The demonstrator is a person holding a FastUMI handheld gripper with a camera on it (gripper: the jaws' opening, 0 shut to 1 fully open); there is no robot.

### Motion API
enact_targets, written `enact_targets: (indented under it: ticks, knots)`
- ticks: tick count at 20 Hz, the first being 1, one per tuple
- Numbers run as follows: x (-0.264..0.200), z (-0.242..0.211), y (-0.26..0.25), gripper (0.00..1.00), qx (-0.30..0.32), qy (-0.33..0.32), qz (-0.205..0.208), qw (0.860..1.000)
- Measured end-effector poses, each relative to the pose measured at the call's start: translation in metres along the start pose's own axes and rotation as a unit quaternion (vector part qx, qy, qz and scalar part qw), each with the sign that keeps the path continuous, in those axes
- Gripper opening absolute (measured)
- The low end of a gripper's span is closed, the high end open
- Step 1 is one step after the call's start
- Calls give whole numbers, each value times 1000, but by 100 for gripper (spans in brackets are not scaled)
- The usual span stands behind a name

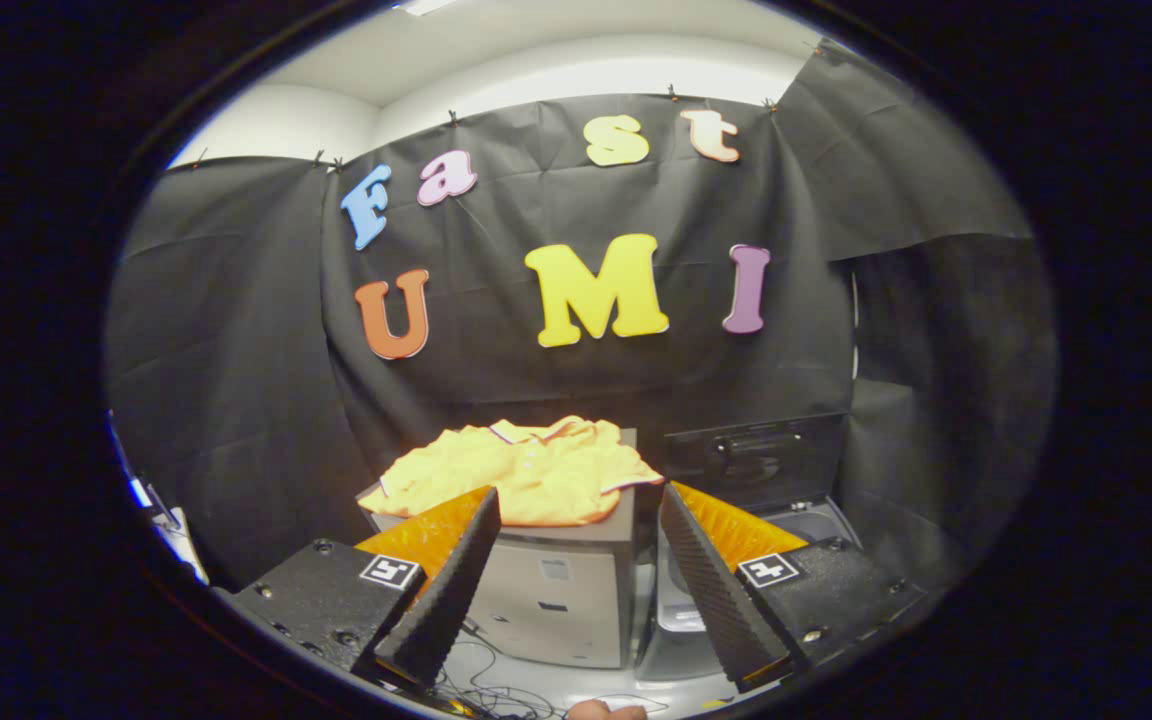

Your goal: Put the clothes into the washing machine and then close the washing machine lid.

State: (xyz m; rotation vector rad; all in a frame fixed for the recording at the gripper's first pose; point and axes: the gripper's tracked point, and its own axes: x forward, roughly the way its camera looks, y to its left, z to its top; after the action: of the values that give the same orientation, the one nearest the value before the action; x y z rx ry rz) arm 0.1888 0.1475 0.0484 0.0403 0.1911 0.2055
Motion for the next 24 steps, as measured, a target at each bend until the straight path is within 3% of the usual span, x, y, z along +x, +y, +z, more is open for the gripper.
enact_targets:
  ticks: [8, 13, 24]
  knots:
    - [151, -11, 59, 100, -20, 77, 36, 996]
    - [225, -21, 62, 100, -30, 109, 16, 993]
    - [268, -76, 61, 100, -54, 207, -3, 977]
